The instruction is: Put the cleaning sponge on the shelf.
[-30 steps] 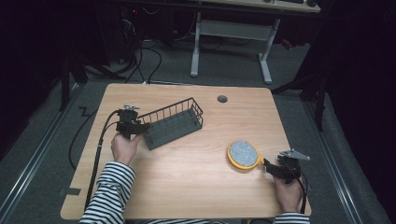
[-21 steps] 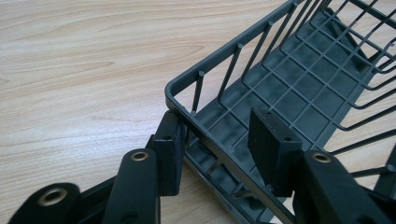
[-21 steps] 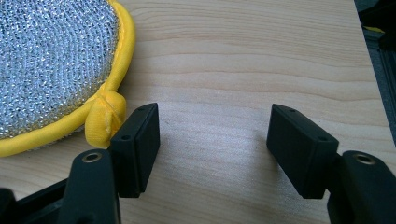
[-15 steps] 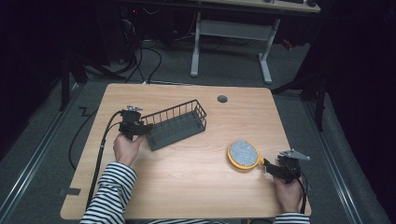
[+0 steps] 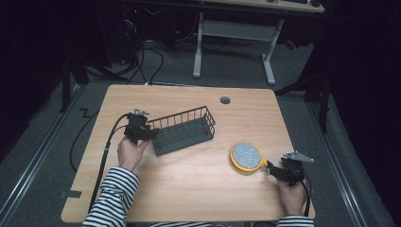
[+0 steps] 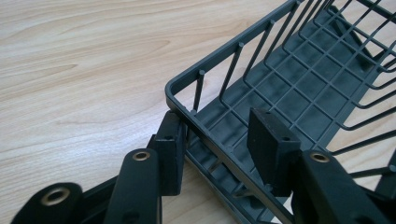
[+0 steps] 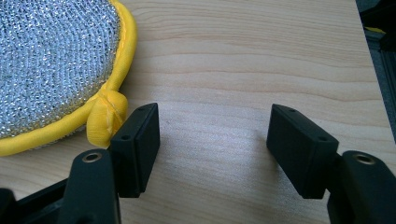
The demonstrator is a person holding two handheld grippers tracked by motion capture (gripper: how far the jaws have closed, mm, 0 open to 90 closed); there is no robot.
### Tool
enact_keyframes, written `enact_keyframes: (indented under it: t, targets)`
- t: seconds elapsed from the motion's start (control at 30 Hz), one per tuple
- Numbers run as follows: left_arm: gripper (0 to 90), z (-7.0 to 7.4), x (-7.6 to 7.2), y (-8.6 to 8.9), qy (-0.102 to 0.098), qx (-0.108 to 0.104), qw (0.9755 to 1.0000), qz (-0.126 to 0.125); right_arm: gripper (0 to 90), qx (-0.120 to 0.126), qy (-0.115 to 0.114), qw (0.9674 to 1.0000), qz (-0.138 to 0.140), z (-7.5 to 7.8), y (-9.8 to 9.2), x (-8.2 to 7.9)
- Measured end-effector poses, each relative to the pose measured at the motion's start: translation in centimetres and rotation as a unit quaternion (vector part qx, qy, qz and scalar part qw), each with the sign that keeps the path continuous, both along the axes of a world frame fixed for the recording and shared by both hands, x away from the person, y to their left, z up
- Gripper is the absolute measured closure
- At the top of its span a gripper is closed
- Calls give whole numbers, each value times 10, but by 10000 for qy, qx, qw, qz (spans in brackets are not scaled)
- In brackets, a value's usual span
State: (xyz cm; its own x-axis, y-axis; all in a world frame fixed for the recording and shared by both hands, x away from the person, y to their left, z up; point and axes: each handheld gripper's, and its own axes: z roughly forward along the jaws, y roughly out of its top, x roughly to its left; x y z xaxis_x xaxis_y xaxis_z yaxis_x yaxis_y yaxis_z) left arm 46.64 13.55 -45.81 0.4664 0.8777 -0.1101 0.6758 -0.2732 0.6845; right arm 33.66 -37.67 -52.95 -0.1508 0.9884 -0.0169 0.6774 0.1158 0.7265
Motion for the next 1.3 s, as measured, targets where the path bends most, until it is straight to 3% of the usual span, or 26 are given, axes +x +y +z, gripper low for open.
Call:
enact_keyframes:
  t: [0.23, 0.4, 0.63, 0.9, 1.1, 1.3]
  targets:
    - [601, 1, -10, -8, -35, 47, 9997, -238, 350, -5, -3, 10000, 10, 0, 0, 0]
    - [604, 0, -16, -8, -39, -37, 9996, -289, 350, -5, -3, 10000, 13, 0, 0, 0]
    - [604, 1, -22, -8, -43, 37, 9993, -378, 350, -9, -3, 10000, 18, 0, 0, 0]
    - [600, 0, -27, -6, -37, -98, 9992, -391, 350, -3, 0, 10000, 13, 0, 0, 0]
    - [515, -1, -29, -7, -33, -191, 9989, -420, 350, -2, 9, 10000, 7, 0, 0, 0]
    - [386, -1, -30, -6, -111, -217, 9993, -297, 351, -4, 9, 10000, 6, 0, 0, 0]
